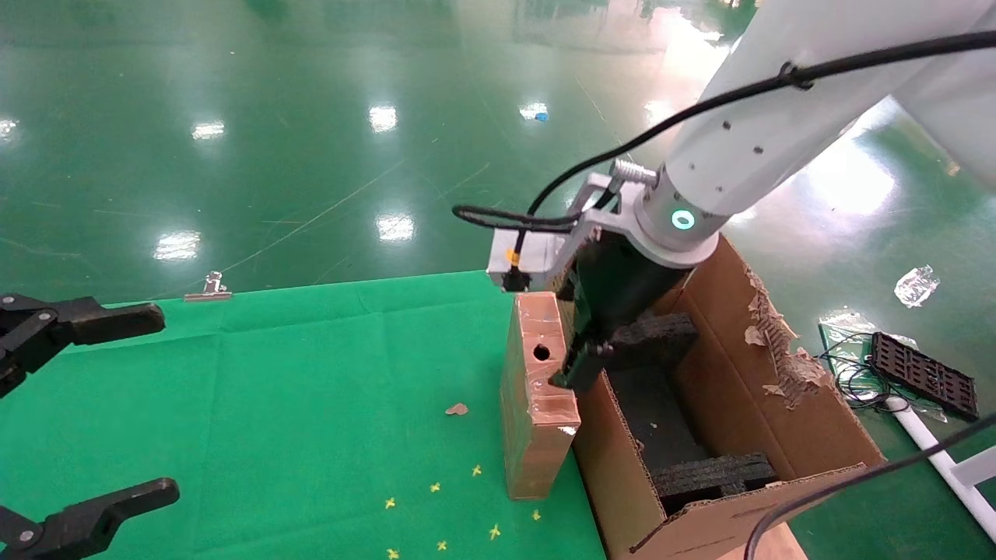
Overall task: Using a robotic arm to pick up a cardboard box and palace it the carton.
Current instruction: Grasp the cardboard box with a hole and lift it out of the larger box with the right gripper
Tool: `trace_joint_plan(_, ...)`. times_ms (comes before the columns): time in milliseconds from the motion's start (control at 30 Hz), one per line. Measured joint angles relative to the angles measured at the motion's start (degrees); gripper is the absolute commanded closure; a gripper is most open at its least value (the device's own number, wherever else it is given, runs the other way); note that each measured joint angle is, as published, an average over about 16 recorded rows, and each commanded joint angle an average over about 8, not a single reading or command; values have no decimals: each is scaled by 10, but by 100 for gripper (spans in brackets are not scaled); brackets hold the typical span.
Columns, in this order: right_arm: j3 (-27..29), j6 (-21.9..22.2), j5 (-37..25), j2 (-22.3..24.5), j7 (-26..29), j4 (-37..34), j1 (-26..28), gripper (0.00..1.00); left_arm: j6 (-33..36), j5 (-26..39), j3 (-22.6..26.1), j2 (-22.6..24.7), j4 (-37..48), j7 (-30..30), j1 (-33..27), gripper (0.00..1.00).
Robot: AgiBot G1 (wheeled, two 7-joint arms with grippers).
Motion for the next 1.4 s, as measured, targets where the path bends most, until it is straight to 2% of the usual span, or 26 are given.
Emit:
trace_joint_plan(167,-27,1,14,-3,20,-24,7,0,0,0,0,0,0,0,0,0)
trace_joint_plan(333,-50,-1,42,-14,58,-83,20,0,0,0,0,0,0,0,0,0)
trace_joint_plan(467,-71,-3,75,-28,99,-158,32,0,0,0,1,0,0,0,0,0)
trace_joint_plan(767,-112,3,152,-82,185,-371,35,0,0,-1,1,0,0,0,0,0)
trace_joint_plan(967,-122,13,173,-125,202,-483,13,0,-1,-1,1,0,0,1,0,0)
trace_joint_plan(1133,-126,15,176,-156,193,-543,-5,1,-1,-1,1,-1,0,1,0,0)
trace_joint_plan(1200,-128,15,175,-166,188,-560,-11,17,-1,-1,1,-1,0,1,0,0)
trace_joint_plan(1400,-137,8,171,-190,173,-594,-22,90,-1,-1,2,-1,0,1,0,0)
